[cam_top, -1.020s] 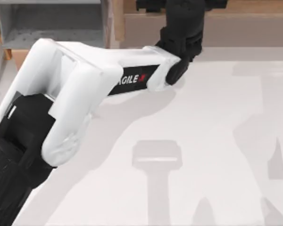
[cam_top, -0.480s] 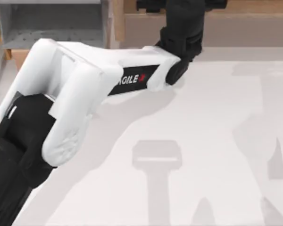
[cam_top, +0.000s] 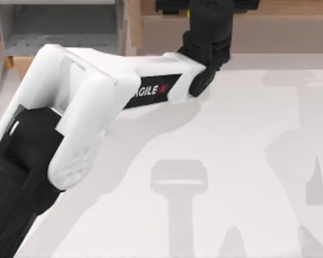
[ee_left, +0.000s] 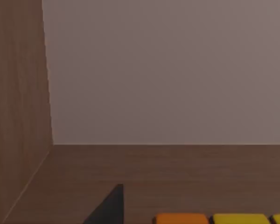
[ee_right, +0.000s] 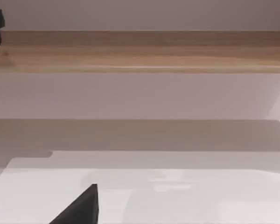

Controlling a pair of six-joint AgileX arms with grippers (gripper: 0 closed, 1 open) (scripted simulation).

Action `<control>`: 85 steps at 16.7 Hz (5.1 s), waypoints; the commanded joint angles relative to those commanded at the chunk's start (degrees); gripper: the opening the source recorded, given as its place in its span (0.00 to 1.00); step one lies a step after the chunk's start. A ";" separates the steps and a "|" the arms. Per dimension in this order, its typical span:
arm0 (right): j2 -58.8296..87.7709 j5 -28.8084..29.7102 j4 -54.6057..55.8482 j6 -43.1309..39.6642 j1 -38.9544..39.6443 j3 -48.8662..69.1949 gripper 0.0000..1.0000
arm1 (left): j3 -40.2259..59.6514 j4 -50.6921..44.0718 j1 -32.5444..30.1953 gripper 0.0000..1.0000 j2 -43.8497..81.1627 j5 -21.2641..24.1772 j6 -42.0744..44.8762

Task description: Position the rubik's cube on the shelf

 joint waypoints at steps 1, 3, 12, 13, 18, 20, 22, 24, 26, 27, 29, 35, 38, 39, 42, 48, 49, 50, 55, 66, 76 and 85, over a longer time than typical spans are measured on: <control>0.00 0.00 0.00 0.00 0.00 0.00 1.00 | 0.00 0.00 0.00 1.00 0.00 0.00 0.00; 0.00 0.00 0.00 0.00 0.00 0.00 1.00 | 0.00 0.00 0.00 1.00 0.00 0.00 0.00; 0.00 0.00 0.00 0.00 0.00 0.00 1.00 | -3.25 1.67 -0.71 1.00 -1.95 2.69 1.50; 0.00 0.00 0.00 0.00 0.00 0.00 1.00 | -5.48 2.77 -0.91 1.00 -3.22 4.46 2.51; 0.00 0.00 0.00 0.00 0.00 0.00 1.00 | -23.84 10.68 0.39 1.00 -12.31 17.92 11.20; 0.00 0.00 0.00 0.00 0.00 0.00 1.00 | -33.36 14.38 2.69 1.00 -16.34 24.77 16.26; 0.00 0.00 0.00 0.00 0.00 0.00 1.00 | -43.31 18.09 6.20 1.00 -20.16 32.03 22.01; 0.00 0.00 0.00 0.00 0.00 0.00 1.00 | -53.22 21.65 11.16 1.00 -23.51 39.49 28.33; 0.00 0.00 0.00 0.00 0.00 0.00 1.00 | -62.66 25.12 17.39 1.00 -26.42 46.89 35.00; 0.00 0.00 0.00 0.00 0.00 0.00 1.00 | -67.13 26.84 20.91 1.00 -27.72 50.50 38.40; 0.00 0.00 0.00 0.00 0.00 0.00 1.00 | -75.12 30.23 28.76 1.00 -29.97 57.40 45.28; 0.00 0.00 0.00 0.00 0.00 0.00 1.00 | -90.22 39.36 54.26 1.00 -34.58 74.25 65.69; 0.00 0.00 0.00 0.00 0.00 0.00 1.00 | -91.74 42.50 66.21 1.00 -34.80 78.98 74.52; 0.00 0.00 0.00 0.00 0.00 0.00 1.00 | -91.31 43.15 69.79 1.00 -34.40 79.86 77.03; 0.00 0.00 0.00 0.00 0.00 0.00 1.00 | -88.17 44.29 78.22 1.00 -32.79 80.92 83.00; 0.00 0.00 0.00 0.00 0.00 0.00 1.00 | -85.70 44.59 81.49 1.00 -31.88 80.84 85.51; 0.00 0.00 0.00 0.00 0.00 0.00 1.00 | -85.70 44.59 81.49 1.00 -31.88 80.84 85.51; 0.00 0.00 0.00 0.00 0.00 0.00 1.00 | -85.81 44.51 81.30 1.00 -32.06 80.81 85.43; 0.00 0.00 0.00 0.00 0.00 0.00 1.00 | -82.01 42.41 78.63 1.00 -30.45 77.99 85.44; 0.00 0.00 0.00 0.00 0.00 0.00 1.00 | -81.21 41.96 78.04 0.55 -30.11 77.42 85.43; 0.00 0.00 0.00 0.00 0.00 0.00 1.00 | -81.21 41.96 78.04 0.00 -30.11 77.42 85.43; 0.00 0.00 0.00 0.00 0.00 0.00 1.00 | -78.88 40.28 76.97 0.00 -28.46 76.02 85.40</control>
